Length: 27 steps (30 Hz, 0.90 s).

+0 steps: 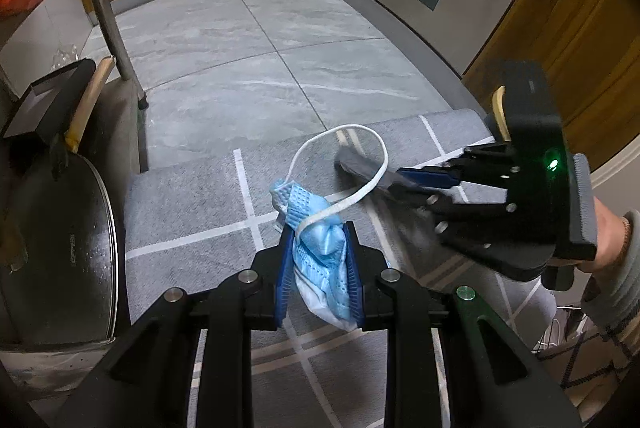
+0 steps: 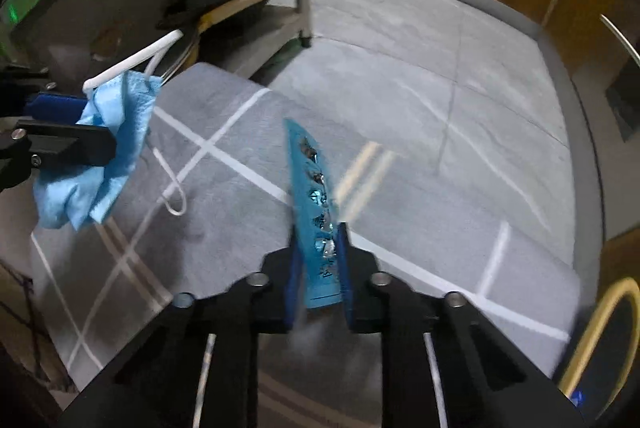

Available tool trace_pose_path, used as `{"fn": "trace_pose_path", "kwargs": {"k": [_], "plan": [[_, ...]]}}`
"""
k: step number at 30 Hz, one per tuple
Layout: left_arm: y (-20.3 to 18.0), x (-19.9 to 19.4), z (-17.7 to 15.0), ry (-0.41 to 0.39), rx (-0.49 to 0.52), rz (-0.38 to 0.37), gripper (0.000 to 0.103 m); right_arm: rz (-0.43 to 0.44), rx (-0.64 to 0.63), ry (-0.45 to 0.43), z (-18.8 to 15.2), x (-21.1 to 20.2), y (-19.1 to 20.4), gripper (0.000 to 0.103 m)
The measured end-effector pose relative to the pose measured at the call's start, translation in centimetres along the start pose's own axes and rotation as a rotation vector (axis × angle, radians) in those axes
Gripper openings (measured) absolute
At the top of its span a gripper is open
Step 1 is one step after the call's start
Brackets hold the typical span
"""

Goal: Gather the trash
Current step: 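Carry the mask and blister pack over the teal bin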

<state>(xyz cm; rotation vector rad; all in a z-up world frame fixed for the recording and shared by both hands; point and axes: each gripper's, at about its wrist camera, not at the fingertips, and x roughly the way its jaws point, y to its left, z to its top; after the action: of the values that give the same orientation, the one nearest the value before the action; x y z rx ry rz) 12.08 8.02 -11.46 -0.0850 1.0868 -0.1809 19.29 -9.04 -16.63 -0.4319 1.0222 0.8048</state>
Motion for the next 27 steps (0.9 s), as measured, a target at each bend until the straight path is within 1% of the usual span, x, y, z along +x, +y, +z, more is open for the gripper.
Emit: {"fn": "trace_pose_path", "kwargs": {"k": [4, 7, 12, 15, 21, 23, 25, 27], "plan": [[-1.1, -0.3, 0.5, -0.012, 0.023, -0.003, 0.023, -0.035, 0.049, -0.002, -1.3, -2.3, -1.3, 0.011], [-2.3, -0.3, 1.0, -0.021, 0.037, -0.011, 0.023, -0.045, 0.092, -0.016, -2.3, -4.3, -2.1, 0.011], [-5.1, -0.3, 1.9, -0.036, 0.076, -0.029, 0.023, -0.088, 0.155, -0.071, -4.6, -9.7, -2.8, 0.011], [-7.6, -0.1, 2.4, -0.042, 0.110, -0.045, 0.023, -0.125, 0.207, -0.096, -6.6, -12.9, -3.2, 0.011], [-14.2, 0.3, 3.0, -0.069, 0.234, -0.087, 0.023, -0.219, 0.301, -0.109, -11.0, -18.3, -5.4, 0.011], [-17.0, 0.8, 3.3, -0.072, 0.281, -0.123, 0.023, -0.248, 0.362, -0.124, -12.7, -20.0, -7.2, 0.011], [-19.1, 1.3, 3.4, -0.072, 0.308, -0.139, 0.023, -0.279, 0.418, -0.135, -14.0, -20.7, -9.5, 0.011], [-21.5, 2.3, 3.9, -0.063, 0.323, -0.179, 0.023, -0.310, 0.464, -0.136, -15.0, -20.9, -11.7, 0.011]]}}
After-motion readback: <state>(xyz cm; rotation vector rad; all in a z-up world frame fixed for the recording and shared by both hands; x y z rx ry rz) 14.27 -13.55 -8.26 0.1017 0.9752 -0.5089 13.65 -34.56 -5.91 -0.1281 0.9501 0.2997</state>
